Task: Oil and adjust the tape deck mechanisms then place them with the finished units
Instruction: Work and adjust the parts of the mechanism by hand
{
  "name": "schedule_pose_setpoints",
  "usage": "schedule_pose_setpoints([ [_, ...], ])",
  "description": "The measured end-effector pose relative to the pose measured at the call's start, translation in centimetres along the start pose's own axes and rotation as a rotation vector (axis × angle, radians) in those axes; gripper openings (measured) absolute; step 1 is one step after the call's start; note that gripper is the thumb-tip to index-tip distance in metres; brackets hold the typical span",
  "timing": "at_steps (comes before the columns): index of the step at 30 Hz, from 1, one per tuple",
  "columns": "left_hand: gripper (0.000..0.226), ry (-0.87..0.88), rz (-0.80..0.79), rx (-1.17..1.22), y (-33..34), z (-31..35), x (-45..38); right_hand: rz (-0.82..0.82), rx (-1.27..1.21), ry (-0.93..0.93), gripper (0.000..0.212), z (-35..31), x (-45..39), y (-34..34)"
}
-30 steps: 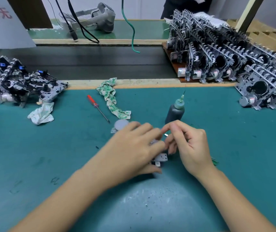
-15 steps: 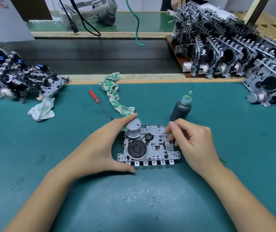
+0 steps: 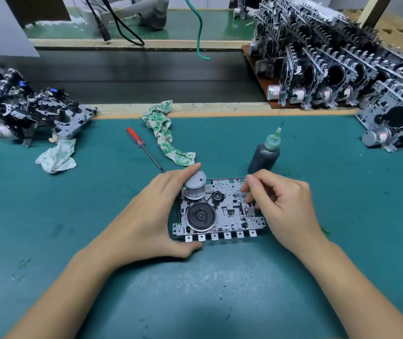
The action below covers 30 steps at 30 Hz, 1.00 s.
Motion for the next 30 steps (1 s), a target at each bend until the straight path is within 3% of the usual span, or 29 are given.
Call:
schedule_pose_setpoints([
  [12,0.107,-0.006,-0.015,0.004,-0.2,0.0,-0.1,0.033,0.027,0.032,0.029,-0.1,-0.1,-0.3],
  [18,0.116,-0.005,-0.039,0.028,-0.1,-0.1,0.1,0.139,0.049,0.082,0.034,-0.1,-0.2,-1.0],
  [20,0.102,-0.033,-0.011,0.068,-0.2,0.0,0.1,0.159,0.051,0.176,0.039,0.1,-0.1,-1.5],
  [24,0.043,-0.090,0.177,0.078,-0.1,0.0,-0.1,0.207,0.167,0.406,0.049,-0.4,0.2,-3.1],
  [27,0.034,-0.116,0.232,0.046,0.0,0.1,0.0,0.202,0.335,0.387,0.054,-2.3,1.7,-3.9],
  [30,0.034,-0.128,0.246,0.014,0.0,0.1,0.2,-0.047,0.101,0.693,0.053,-3.3,4.0,-2.7],
])
Point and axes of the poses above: each hand's wrist, its own x-axis away from the middle knuckle, its own y-axis out of the palm, z = x × y, the point moved 2 cm from there along -x, towards the middle knuckle, and after that the axes turned 14 degrees about -x, right-handed, at the moved point
